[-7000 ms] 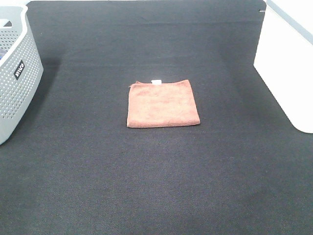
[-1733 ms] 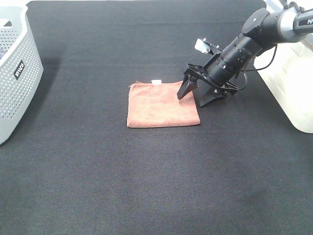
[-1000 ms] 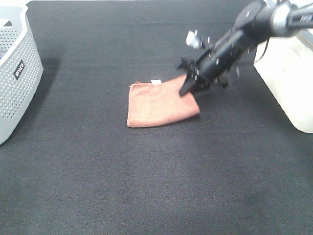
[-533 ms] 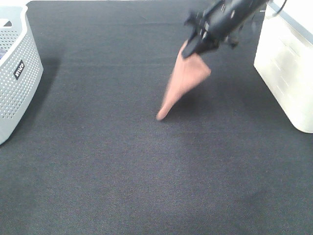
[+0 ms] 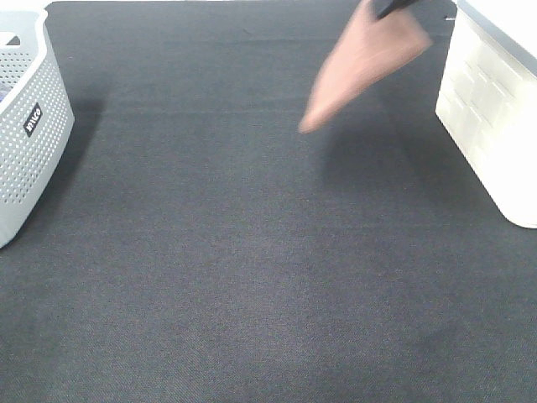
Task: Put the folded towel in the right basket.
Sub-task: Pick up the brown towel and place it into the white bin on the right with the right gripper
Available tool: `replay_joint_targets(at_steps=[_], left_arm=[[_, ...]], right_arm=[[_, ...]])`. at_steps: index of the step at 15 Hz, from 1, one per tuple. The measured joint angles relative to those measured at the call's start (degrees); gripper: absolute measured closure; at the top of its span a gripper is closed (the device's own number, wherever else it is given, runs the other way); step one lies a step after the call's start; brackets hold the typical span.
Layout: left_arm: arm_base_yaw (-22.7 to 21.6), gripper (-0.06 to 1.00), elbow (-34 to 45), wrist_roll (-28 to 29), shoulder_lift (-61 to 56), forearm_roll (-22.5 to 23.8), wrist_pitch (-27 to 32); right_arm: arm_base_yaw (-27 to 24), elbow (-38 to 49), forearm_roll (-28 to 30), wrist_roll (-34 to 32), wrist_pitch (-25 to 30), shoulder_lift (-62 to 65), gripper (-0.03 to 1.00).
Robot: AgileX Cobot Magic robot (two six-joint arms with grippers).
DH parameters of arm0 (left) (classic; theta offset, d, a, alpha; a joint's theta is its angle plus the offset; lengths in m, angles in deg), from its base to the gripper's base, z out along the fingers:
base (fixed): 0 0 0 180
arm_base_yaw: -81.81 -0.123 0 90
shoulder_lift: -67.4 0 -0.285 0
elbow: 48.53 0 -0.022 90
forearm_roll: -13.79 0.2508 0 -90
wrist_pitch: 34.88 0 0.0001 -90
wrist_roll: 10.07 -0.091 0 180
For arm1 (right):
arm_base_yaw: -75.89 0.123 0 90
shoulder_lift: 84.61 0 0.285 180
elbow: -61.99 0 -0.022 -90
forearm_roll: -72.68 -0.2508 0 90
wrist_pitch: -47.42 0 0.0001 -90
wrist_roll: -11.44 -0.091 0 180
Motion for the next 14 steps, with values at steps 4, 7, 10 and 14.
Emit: replay_joint_targets(at_steps=[4, 7, 10, 14], left_arm=[[0.0, 0.07, 0.0, 0.0, 0.0, 0.0, 0.0], [0.0, 0.07, 0.0, 0.0, 0.0, 0.0, 0.0], [0.0, 0.07, 0.0, 0.0, 0.0, 0.0, 0.0], [0.0, 0.07, 0.0, 0.0, 0.0, 0.0, 0.0]], right_arm=[[-1.95, 0.0, 5.73, -3.21, -3.21, 4.35, 0.96], [-11.63, 0.0, 0.86, -3.67, -2.98, 6.65, 0.96], [-20.86, 0.0, -1.66, -3.72, -2.12, 6.82, 0.96], [-29.16, 0.0, -5.21, -3.95, -2.01, 5.96, 0.96]])
